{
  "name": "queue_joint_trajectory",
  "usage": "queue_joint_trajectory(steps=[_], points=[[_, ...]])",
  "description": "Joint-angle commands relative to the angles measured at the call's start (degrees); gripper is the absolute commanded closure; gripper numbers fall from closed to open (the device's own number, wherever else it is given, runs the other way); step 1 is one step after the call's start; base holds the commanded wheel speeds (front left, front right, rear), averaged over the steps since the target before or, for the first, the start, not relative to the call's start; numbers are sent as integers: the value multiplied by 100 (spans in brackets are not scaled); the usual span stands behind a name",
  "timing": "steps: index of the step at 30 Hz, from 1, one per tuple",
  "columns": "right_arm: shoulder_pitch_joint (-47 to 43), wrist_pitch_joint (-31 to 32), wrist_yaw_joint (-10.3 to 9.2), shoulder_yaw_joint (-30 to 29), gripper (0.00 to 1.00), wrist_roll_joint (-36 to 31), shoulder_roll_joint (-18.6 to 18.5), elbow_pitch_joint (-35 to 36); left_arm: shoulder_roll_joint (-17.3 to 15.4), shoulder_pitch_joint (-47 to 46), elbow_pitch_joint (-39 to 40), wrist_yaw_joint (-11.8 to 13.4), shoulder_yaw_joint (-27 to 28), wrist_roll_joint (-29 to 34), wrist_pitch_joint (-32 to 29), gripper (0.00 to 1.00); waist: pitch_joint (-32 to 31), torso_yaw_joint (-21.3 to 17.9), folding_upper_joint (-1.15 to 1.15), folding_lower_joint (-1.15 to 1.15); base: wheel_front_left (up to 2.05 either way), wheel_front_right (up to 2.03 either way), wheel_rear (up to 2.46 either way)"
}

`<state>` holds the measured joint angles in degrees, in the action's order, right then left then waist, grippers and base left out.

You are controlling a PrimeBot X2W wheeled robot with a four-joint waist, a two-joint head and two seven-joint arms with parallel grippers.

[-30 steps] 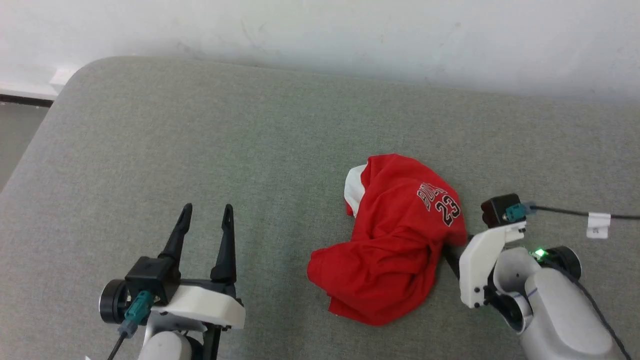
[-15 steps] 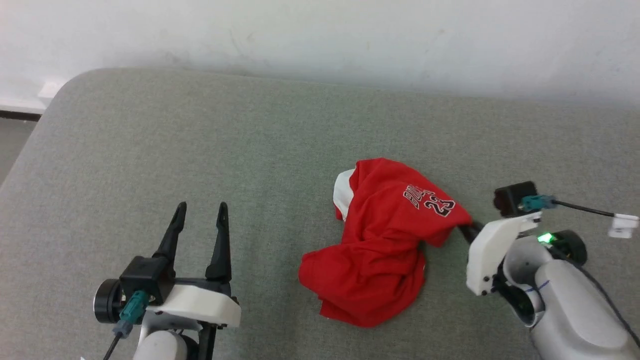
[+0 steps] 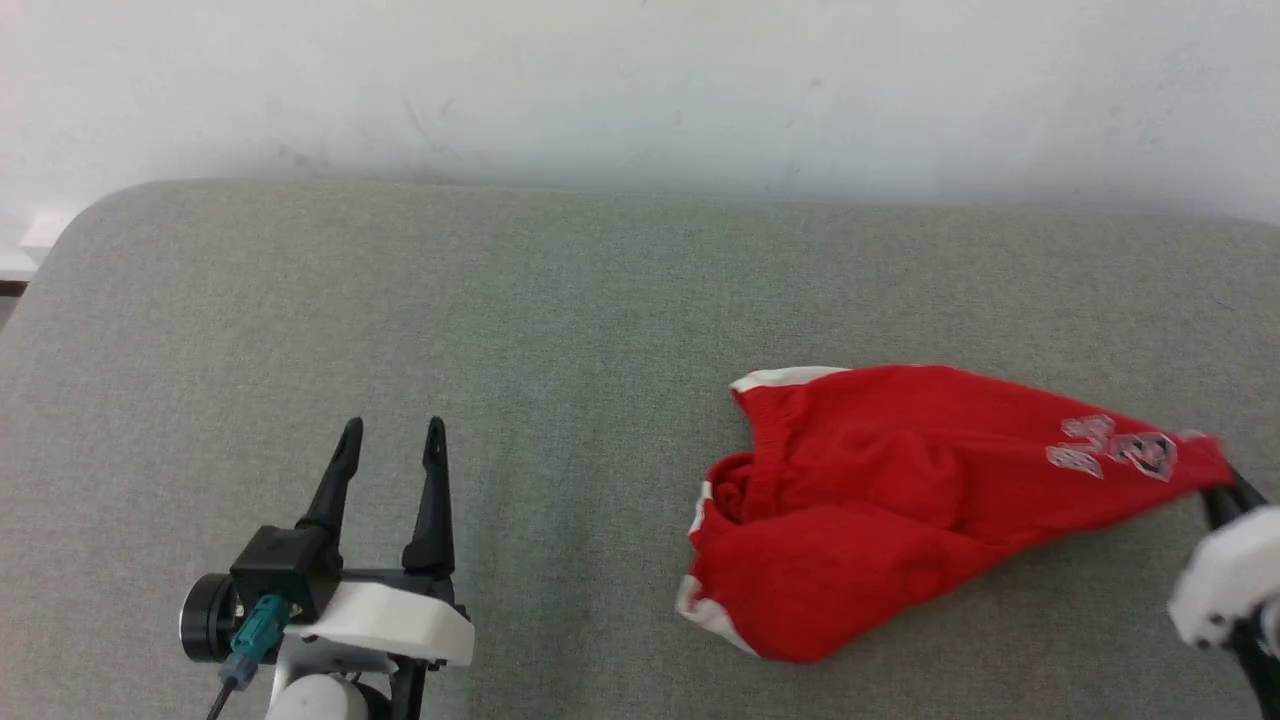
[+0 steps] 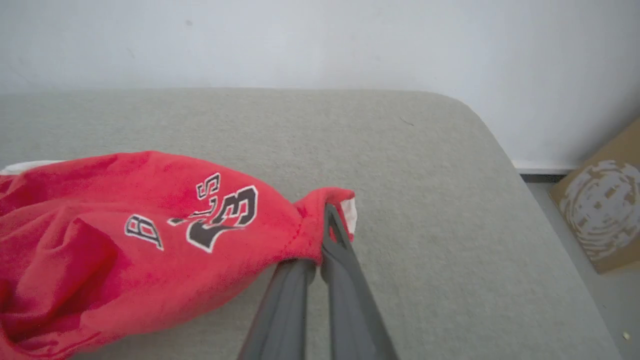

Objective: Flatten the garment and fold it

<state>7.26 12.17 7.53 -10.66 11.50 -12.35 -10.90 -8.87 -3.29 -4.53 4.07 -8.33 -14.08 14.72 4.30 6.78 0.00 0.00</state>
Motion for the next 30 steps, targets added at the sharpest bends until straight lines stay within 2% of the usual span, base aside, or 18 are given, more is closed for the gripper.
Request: queue_joint_trajectory(steps=[1, 5, 6, 7, 8, 13, 17, 20, 25, 30], points=[[-290, 155, -4, -403, 100, -173, 97, 155, 30, 79, 12, -46, 23, 23, 28, 0, -1, -45, 0, 0, 0, 0, 0], [-738, 392, -4, -1217, 100, -368, 375, 179, 49, 56, -18, -65, 38, 33, 28, 0, 25, -75, 0, 0, 0, 0, 0], [-819, 418, -4, -1329, 85, -427, 451, 127, 54, 53, -27, -73, 40, 34, 28, 0, 31, -82, 0, 0, 0, 0, 0], [-875, 405, -4, -1394, 35, -461, 521, 88, 58, 53, -40, -79, 43, 33, 28, 0, 34, -87, 0, 0, 0, 0, 0], [-895, 316, -4, -1455, 0, -469, 594, 76, 60, 53, -49, -83, 51, 32, 28, 0, 41, -94, 0, 0, 0, 0, 0], [-886, -498, -4, -1601, 0, -468, 852, 296, 45, 72, -70, -87, 99, 43, 28, 0, 42, -148, 0, 0, 0, 0, 0], [-968, -558, -4, -1165, 0, -356, 914, 782, 19, 107, -83, -82, 122, 52, 28, 0, -31, -186, 0, 0, 0, 0, 0], [-1121, -39, -4, -314, 0, -245, 827, 1230, 6, 121, -105, -93, 101, 56, 28, 0, -92, -192, 0, 0, 0, 0, 0], [-1128, 961, -4, 1481, 0, 158, 145, 1849, 4, 104, -142, -111, 44, 47, 28, 0, -145, -150, 0, 0, 0, 0, 0], [-696, 1613, -4, 3121, 0, 625, -508, 2116, 24, 72, -183, -130, -22, 32, 28, 0, -126, -51, 0, 0, 0, 0, 0]])
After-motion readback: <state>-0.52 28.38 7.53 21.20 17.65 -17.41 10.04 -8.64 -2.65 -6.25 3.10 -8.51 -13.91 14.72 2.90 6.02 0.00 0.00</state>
